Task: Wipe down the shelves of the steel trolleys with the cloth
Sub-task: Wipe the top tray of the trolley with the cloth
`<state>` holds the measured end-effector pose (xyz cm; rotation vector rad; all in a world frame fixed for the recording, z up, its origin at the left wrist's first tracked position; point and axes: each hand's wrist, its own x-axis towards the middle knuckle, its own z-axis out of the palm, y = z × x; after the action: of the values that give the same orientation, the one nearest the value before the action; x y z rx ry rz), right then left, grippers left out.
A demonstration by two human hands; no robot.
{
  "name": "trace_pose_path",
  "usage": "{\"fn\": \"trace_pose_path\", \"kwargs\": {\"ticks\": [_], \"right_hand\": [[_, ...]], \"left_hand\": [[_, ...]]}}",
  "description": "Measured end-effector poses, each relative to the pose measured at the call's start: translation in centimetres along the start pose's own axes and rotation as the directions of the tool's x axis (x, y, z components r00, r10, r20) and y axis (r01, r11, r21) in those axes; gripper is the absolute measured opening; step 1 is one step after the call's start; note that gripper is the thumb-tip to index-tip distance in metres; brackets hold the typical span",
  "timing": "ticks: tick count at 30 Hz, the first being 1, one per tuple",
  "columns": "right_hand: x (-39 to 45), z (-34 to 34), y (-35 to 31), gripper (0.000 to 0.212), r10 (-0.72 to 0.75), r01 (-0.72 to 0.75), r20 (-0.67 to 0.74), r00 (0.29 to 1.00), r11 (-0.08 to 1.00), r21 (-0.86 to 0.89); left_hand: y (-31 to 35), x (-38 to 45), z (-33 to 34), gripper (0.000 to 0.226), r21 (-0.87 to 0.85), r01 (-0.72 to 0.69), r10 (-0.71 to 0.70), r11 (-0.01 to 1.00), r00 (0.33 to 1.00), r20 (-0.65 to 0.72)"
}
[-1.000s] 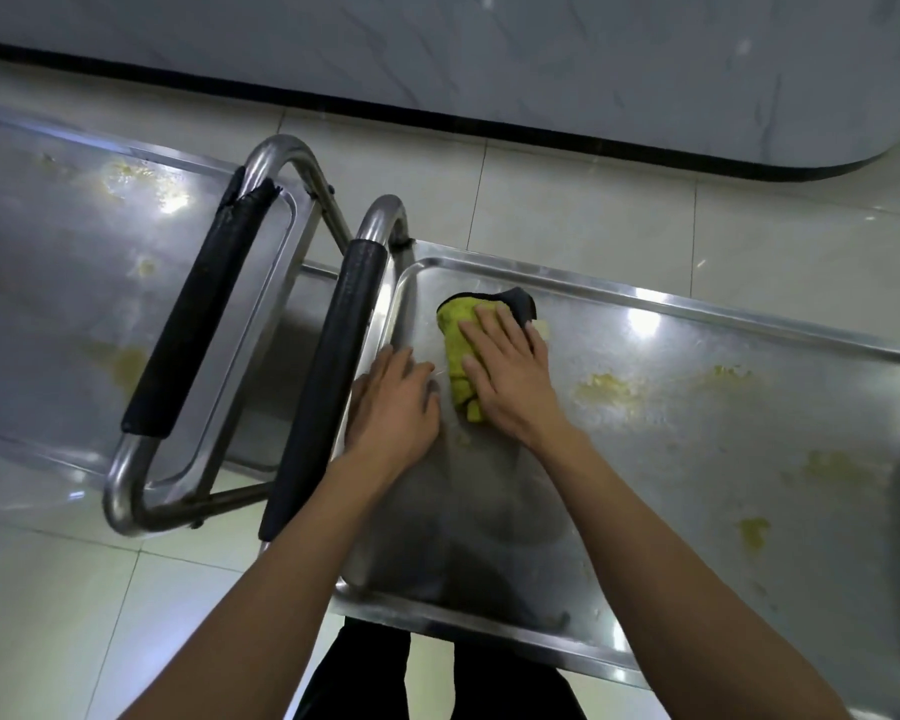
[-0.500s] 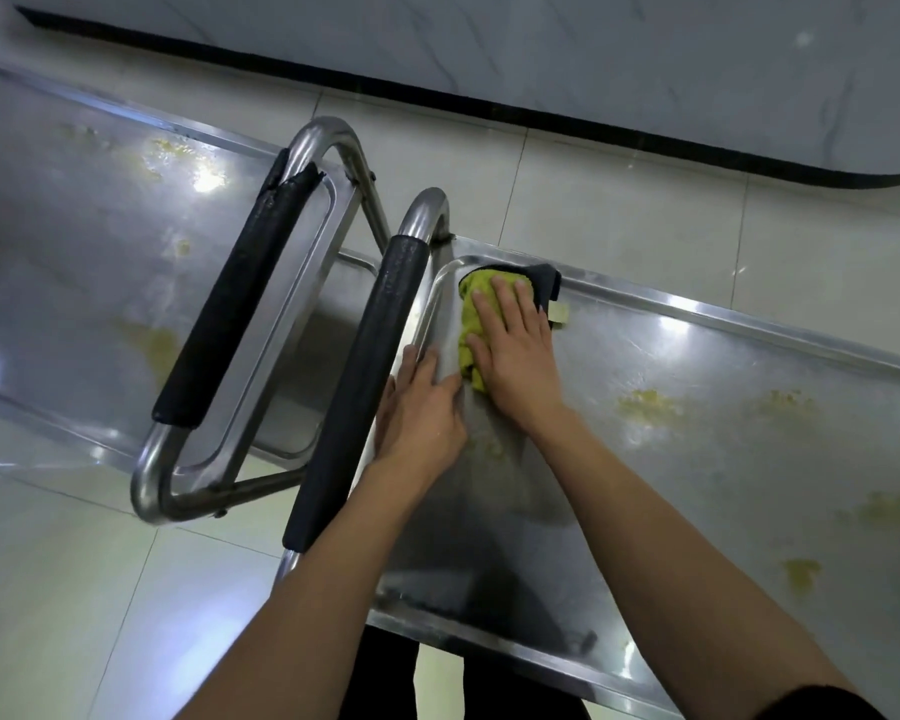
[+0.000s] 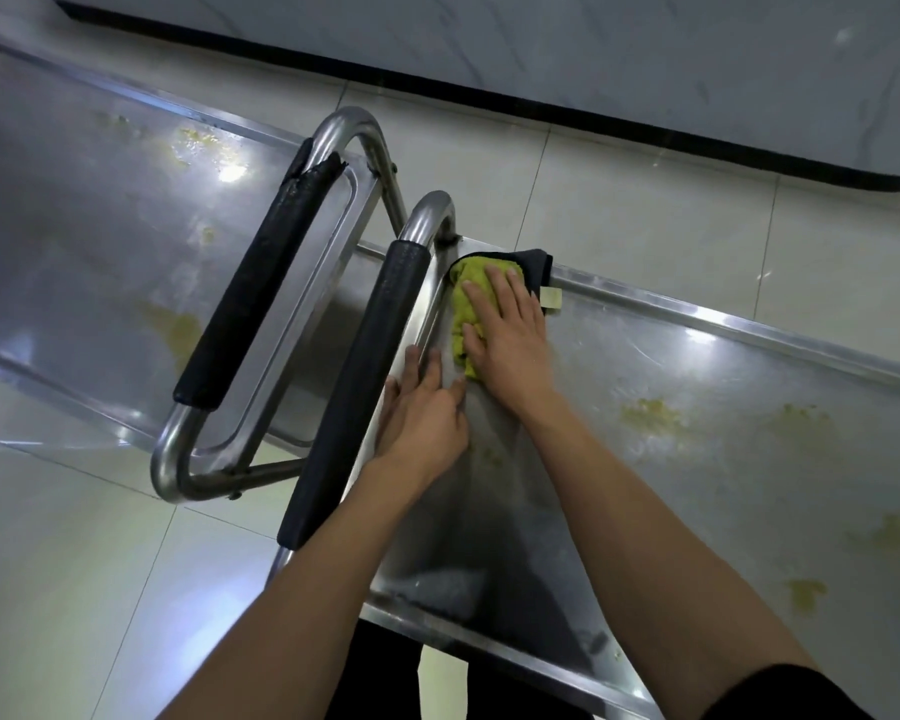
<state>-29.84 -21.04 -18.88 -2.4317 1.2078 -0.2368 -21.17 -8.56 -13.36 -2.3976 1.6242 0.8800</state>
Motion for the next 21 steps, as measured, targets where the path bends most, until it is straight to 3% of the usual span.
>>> {"fn": "trace_pose_path", "kwargs": {"ticks": [6,12,21], "right_hand": [[-2.3,-1.3,2.8,0.055,0.090,-0.091,-0.043,0.995,0.996,-0.013],[-5.1,-4.4,7.7,0.056,0.188,-0.188,-0.056,0.981,0.982,0.015],[-9.9,-9.2,15.4,0.055,0.305,-0.305,-0.076,0.949,0.952,0.003]], "left_hand": [[2.4,0.6,-1.2,0.042,0.085,0.062,-0.062,0.994,0.998,0.004],[8.1,1.7,-1.3,0.035,0.090,-0.160,0.171,0.983,0.978,-0.122],[14.1,3.2,0.3,0.038,0.223,-0.274,0.292,0.935,0.955,-0.047]]}}
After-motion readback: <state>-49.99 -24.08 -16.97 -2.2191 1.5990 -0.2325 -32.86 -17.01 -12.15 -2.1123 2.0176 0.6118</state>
